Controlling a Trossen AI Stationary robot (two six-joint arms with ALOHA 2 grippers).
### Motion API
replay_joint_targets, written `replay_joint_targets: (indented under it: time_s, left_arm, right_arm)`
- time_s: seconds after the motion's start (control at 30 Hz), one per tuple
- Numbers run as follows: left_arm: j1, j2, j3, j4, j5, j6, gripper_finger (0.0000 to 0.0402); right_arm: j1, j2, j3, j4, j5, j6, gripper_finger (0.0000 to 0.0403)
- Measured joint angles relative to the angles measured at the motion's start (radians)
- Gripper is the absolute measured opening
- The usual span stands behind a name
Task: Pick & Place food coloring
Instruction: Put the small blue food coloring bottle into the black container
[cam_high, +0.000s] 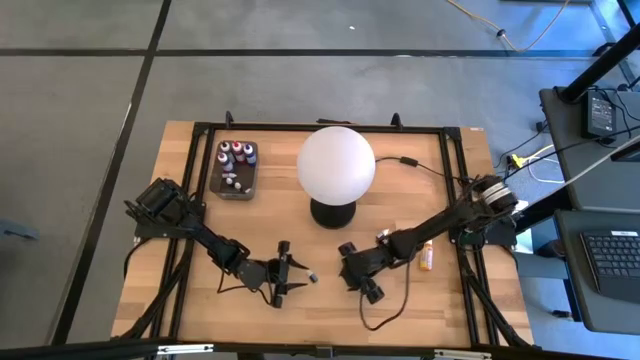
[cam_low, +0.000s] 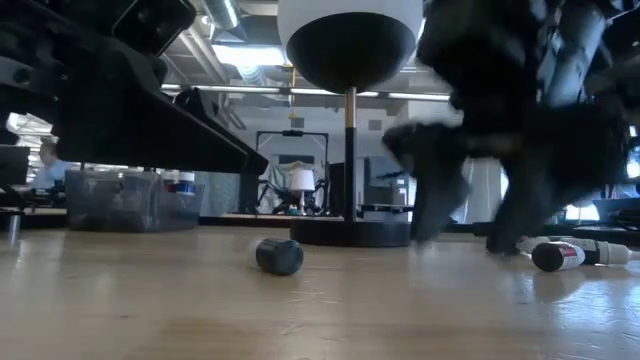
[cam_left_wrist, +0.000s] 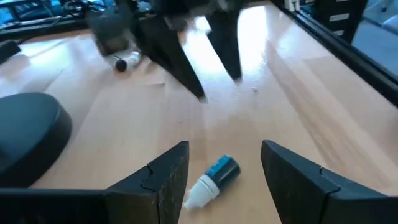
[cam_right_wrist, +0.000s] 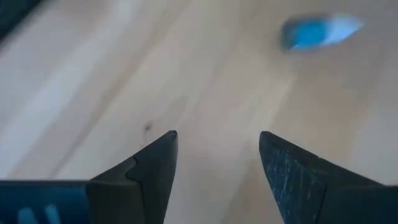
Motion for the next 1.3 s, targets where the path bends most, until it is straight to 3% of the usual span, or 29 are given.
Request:
replay_joint_targets:
  time_s: [0.27, 0.5, 0.7, 1.3]
  left_arm:
    - [0.029, 0.0, 0.0, -0.022, 0.062, -0.041, 0.0184]
    - [0.148, 0.0, 0.0, -0.079, 0.246, 0.025, 0.0161]
    - [0.217, 0.0, 0.0, -0.085, 0.48, 0.056, 0.0147]
    - [0.253, 0.001, 0.0, -0.124, 0.552, 0.177, 0.0117]
  right_arm:
    - [-0.053, -0.293, -0.249, 0.228, 0.018, -0.001, 0.023]
    - [-0.118, -0.453, -0.359, 0.289, 0.241, -0.001, 0.023]
    - [-0.172, -0.476, -0.379, 0.273, 0.276, 0.002, 0.023]
    - [-0.318, -0.475, -0.379, 0.272, 0.276, -0.029, 0.023]
